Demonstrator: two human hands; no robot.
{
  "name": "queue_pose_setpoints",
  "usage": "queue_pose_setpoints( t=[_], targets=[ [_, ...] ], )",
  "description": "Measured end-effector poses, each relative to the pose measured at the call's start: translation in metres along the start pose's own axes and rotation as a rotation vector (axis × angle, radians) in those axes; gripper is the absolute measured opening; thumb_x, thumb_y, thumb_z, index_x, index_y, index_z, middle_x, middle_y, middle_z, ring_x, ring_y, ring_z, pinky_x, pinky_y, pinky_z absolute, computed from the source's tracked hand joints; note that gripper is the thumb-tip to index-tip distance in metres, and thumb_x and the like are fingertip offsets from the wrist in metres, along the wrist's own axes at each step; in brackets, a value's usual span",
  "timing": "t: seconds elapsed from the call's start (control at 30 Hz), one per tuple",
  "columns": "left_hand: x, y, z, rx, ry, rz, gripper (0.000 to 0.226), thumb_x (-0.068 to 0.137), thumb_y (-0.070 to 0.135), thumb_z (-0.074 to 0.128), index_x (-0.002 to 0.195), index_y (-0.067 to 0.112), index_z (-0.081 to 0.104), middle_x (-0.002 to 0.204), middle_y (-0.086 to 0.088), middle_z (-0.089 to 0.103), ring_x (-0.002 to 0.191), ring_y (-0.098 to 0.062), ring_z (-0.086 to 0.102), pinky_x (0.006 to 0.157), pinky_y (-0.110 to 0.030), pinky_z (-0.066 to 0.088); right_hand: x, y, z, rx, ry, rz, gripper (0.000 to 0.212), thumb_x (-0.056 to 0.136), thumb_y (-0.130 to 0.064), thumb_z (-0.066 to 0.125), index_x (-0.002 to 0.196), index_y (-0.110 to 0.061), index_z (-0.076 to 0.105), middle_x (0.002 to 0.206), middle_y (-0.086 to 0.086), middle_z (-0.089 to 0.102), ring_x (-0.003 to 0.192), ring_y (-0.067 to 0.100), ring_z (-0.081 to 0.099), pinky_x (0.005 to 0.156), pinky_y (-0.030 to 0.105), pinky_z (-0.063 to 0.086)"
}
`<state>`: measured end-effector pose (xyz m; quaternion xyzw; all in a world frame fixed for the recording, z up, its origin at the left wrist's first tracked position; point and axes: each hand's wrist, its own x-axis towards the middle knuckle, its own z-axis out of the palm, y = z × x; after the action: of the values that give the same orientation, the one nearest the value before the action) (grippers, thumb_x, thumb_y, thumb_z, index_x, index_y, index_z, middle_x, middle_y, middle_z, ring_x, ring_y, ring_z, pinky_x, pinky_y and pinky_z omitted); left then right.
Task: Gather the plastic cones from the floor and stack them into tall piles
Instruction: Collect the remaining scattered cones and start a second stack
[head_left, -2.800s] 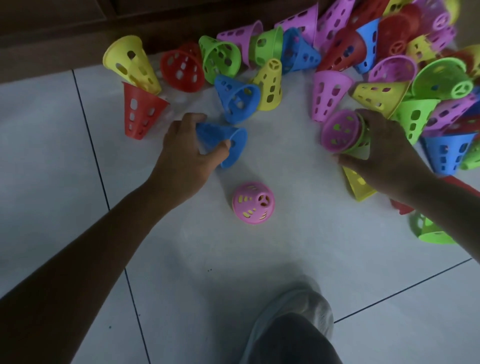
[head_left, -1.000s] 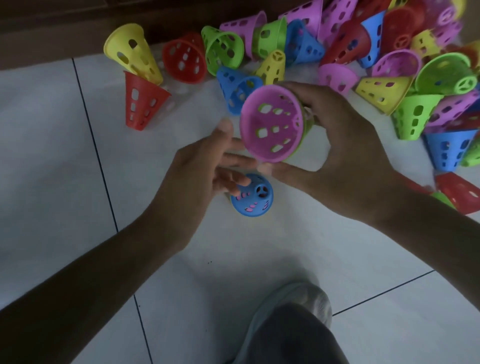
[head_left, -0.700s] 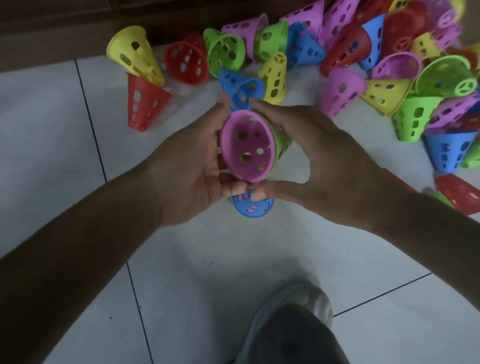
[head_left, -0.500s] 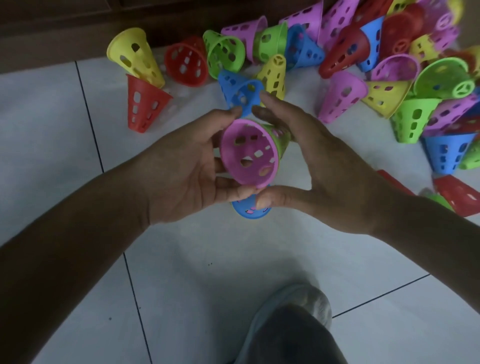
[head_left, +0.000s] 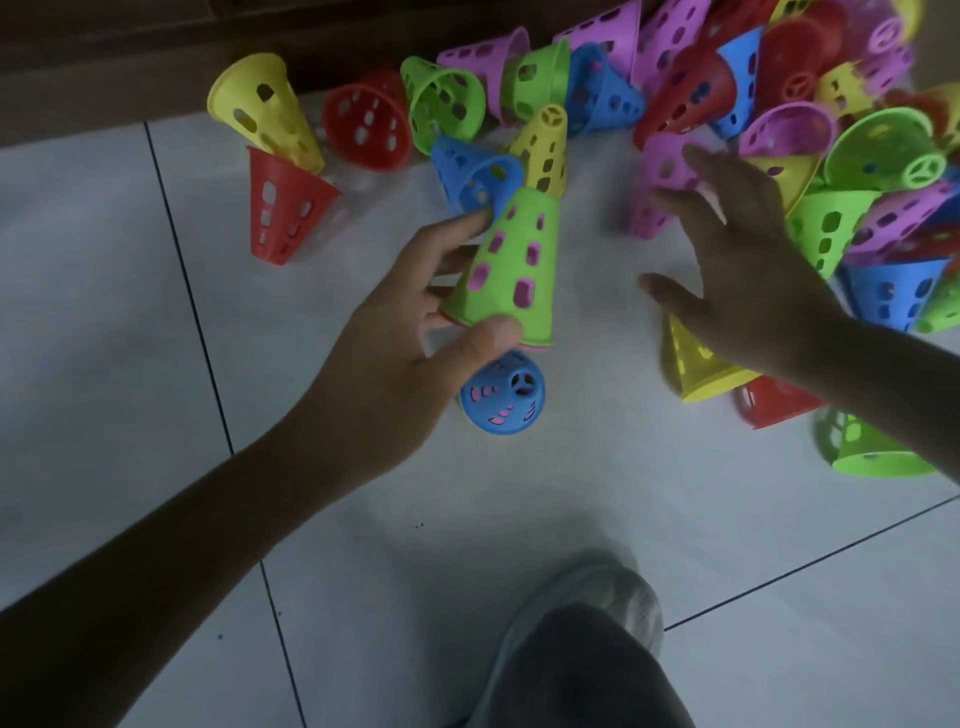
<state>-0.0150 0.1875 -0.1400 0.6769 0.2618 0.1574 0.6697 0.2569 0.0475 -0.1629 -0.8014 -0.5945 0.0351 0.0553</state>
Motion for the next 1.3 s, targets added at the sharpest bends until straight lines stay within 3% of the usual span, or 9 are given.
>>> queue_pose_setpoints(
  t=[0.13, 0.23, 0.37, 0.57, 0.8, 0.9, 1.03, 1.17, 1.3],
  targets=[
    [-0.011, -0.013, 0.005, 0.102, -0.093, 0.036, 0.083, 0.076, 0.023, 0.083, 0.146, 0.038, 0.042, 0.137, 0.016, 0.056, 0.132, -0.015, 0.053, 0.109, -0.037, 0.045, 0.01, 0.019, -0.007, -0.016, -0.111, 0.058, 0.08, 0.086, -0.028, 0.069, 0.155, -0.025, 0.03, 0.164, 0.018, 0.01, 0.144, 0.047, 0.026, 0.114, 0.056, 0.033],
    [-0.016, -0.017, 0.006, 0.191, -0.132, 0.048, 0.092, 0.071, 0.021, 0.09, 0.149, 0.033, 0.043, 0.138, 0.012, 0.056, 0.129, -0.016, 0.055, 0.107, -0.028, 0.046, 0.019, 0.025, -0.007, -0.016, -0.164, 0.091, 0.083, 0.085, -0.023, 0.075, 0.155, -0.029, 0.029, 0.164, 0.016, 0.008, 0.138, 0.046, 0.04, 0.106, 0.053, 0.046],
    [-0.02, -0.027, 0.006, 0.317, -0.143, 0.084, 0.093, 0.068, 0.022, 0.091, 0.149, 0.023, 0.046, 0.131, 0.011, 0.057, 0.125, -0.01, 0.056, 0.101, -0.015, 0.044, 0.025, 0.025, -0.005, -0.05, -0.111, 0.108, 0.074, 0.087, -0.021, 0.073, 0.151, -0.024, 0.036, 0.153, 0.021, 0.023, 0.13, 0.047, 0.046, 0.101, 0.05, 0.05],
    [-0.023, -0.055, 0.014, 0.497, -0.09, 0.157, 0.075, 0.068, 0.02, 0.092, 0.135, 0.021, 0.058, 0.129, 0.008, 0.054, 0.119, -0.006, 0.057, 0.098, -0.018, 0.046, 0.028, 0.023, -0.003, -0.029, -0.073, 0.129, 0.065, 0.091, -0.018, 0.067, 0.15, -0.023, 0.04, 0.14, 0.024, 0.037, 0.117, 0.043, 0.054, 0.092, 0.045, 0.051],
    [-0.02, -0.073, 0.011, 0.606, 0.074, 0.159, 0.068, 0.067, 0.016, 0.091, 0.128, 0.02, 0.061, 0.127, 0.008, 0.055, 0.117, 0.001, 0.053, 0.095, -0.006, 0.04, 0.017, 0.019, 0.01, 0.123, -0.008, 0.102, 0.041, 0.087, -0.011, 0.068, 0.125, -0.012, 0.055, 0.119, 0.019, 0.053, 0.098, 0.036, 0.058, 0.089, 0.041, 0.049],
    [-0.016, -0.071, 0.008, 0.606, 0.076, 0.148, 0.071, 0.065, 0.019, 0.092, 0.129, 0.021, 0.06, 0.127, 0.008, 0.055, 0.114, 0.006, 0.05, 0.094, -0.003, 0.037, 0.01, 0.007, 0.011, 0.219, 0.059, 0.1, 0.039, 0.086, -0.012, 0.071, 0.121, -0.009, 0.055, 0.118, 0.018, 0.054, 0.102, 0.03, 0.055, 0.088, 0.033, 0.046],
    [-0.018, -0.067, -0.003, 0.532, 0.022, 0.123, 0.083, 0.066, 0.035, 0.091, 0.138, 0.027, 0.051, 0.132, 0.011, 0.051, 0.118, 0.004, 0.052, 0.098, -0.011, 0.04, 0.003, -0.025, 0.006, 0.463, 0.148, 0.11, 0.037, 0.091, -0.022, 0.073, 0.118, -0.013, 0.05, 0.116, 0.012, 0.052, 0.091, 0.019, 0.056, 0.076, 0.006, 0.042],
    [-0.022, -0.064, -0.019, 0.545, -0.013, 0.143, 0.078, 0.075, 0.047, 0.078, 0.142, 0.021, 0.047, 0.136, 0.006, 0.05, 0.126, -0.008, 0.051, 0.102, -0.03, 0.047, 0.0, -0.073, -0.008, 0.772, 0.147, 0.162, 0.037, 0.095, -0.032, 0.066, 0.114, -0.021, 0.036, 0.109, 0.0, 0.051, 0.09, 0.019, 0.059, 0.071, 0.024, 0.052],
    [-0.022, -0.063, -0.039, 0.579, 0.003, 0.159, 0.072, 0.08, 0.05, 0.072, 0.141, 0.02, 0.048, 0.137, 0.006, 0.049, 0.127, -0.008, 0.05, 0.101, -0.028, 0.047, -0.004, -0.111, -0.021, 0.896, 0.091, 0.091, 0.037, 0.098, -0.034, 0.059, 0.119, -0.018, 0.033, 0.116, 0.002, 0.056, 0.098, 0.001, 0.061, 0.078, 0.017, 0.053]
  ],
)
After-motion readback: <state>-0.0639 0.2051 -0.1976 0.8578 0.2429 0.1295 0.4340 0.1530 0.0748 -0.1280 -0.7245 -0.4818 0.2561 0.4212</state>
